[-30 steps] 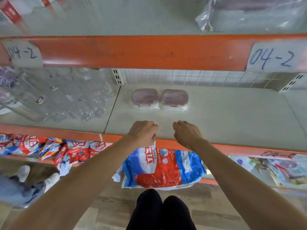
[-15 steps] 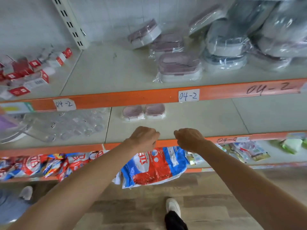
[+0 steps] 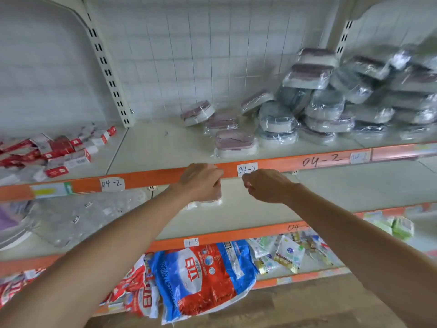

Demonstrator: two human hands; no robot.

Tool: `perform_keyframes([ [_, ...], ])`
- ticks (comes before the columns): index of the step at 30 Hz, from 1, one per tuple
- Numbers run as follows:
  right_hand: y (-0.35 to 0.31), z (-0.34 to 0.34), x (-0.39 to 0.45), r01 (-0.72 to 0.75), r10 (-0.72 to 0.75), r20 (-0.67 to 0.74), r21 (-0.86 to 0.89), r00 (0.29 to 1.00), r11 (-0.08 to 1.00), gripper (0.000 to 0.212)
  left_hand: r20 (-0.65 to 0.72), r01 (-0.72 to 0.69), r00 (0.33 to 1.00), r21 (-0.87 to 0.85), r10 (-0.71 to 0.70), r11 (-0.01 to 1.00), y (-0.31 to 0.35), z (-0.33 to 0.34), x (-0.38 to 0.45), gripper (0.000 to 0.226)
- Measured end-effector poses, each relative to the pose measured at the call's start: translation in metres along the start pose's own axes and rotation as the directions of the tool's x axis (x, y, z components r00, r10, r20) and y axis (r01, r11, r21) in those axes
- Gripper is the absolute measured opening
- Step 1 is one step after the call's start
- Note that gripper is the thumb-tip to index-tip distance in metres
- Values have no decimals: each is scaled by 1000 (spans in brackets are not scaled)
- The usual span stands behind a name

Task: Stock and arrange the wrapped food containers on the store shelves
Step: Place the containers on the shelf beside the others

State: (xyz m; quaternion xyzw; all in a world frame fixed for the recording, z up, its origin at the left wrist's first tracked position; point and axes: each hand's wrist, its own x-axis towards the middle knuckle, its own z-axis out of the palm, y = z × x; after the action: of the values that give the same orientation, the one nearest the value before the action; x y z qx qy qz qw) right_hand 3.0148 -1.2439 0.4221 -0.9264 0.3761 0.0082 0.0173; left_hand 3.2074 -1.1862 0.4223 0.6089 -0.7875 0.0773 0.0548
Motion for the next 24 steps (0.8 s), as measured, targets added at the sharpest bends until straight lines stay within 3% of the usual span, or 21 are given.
perform_keyframes([
  [3,16,-25,8,-42,41,-73,-19,996,999,24,-88,11,996,-24,-13,1000,-3,-22,20,12],
  [10,69,-63,38,-152,172,-174,120,970,981,33,-165,9,986,-68,-20,998,-4,-47,69,17],
  [15,102,-68,54,-156,180,-262,107,948,982,27,-22,61,998,-2,-61,998,1,-35,107,21],
  [19,118,-66,67,-125,134,-354,48,926,991,36,128,100,987,23,-102,995,2,-20,129,44],
  [24,129,-64,87,-184,177,-321,10,930,983,47,211,115,969,87,-132,989,1,0,146,67],
])
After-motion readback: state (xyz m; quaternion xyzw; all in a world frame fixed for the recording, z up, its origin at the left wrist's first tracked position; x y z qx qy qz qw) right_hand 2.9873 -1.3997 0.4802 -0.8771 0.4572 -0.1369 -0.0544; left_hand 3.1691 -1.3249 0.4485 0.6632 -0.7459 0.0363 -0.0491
